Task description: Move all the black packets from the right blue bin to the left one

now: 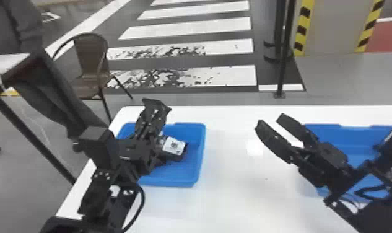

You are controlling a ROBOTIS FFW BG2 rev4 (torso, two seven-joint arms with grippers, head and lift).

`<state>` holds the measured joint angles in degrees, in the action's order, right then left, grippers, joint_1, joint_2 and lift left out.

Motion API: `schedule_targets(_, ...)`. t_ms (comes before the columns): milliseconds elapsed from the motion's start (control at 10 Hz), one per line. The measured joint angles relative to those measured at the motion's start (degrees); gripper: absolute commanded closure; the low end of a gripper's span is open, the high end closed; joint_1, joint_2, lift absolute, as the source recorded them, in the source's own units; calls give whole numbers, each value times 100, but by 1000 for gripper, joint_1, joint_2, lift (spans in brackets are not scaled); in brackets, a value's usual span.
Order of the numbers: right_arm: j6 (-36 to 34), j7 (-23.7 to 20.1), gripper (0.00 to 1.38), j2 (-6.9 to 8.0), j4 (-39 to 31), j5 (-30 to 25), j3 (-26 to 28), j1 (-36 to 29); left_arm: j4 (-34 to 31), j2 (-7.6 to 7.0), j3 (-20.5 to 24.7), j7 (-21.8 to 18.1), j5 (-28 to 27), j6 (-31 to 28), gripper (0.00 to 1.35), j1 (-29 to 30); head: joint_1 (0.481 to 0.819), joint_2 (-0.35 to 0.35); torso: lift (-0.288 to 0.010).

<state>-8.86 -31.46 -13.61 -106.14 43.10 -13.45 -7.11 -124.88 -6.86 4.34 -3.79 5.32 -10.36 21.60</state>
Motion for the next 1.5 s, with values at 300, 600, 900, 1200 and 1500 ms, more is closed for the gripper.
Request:
schedule_targets(300, 0, 0, 148, 8, -63, -24, 78, -58, 1868, 21, -19, 251, -176, 772, -2, -786, 695, 271, -140)
schedule_targets(600, -206, 198, 142, 54, -294, -370, 464, -210, 1993, -7, -381, -8, 967, 2295, 286, -587, 689, 206, -140)
schedule_targets(900, -783, 826, 145, 198, -984, -1128, 1330, -688, 712, 8, -733, -16, 1509, 2649, 308, 360, 691, 108, -140)
schedule_targets(1200, -2258, 1698, 148, 318, -1644, -2092, 2288, -889, 255, -165, -1196, -31, 1889, 2736, 312, 727, 695, -66, -140)
schedule_targets(1500, -3478, 2273, 142, 333, -1488, -2789, 2699, -404, 55, -223, -1232, -105, 2109, 2311, 328, 793, 695, -171, -140)
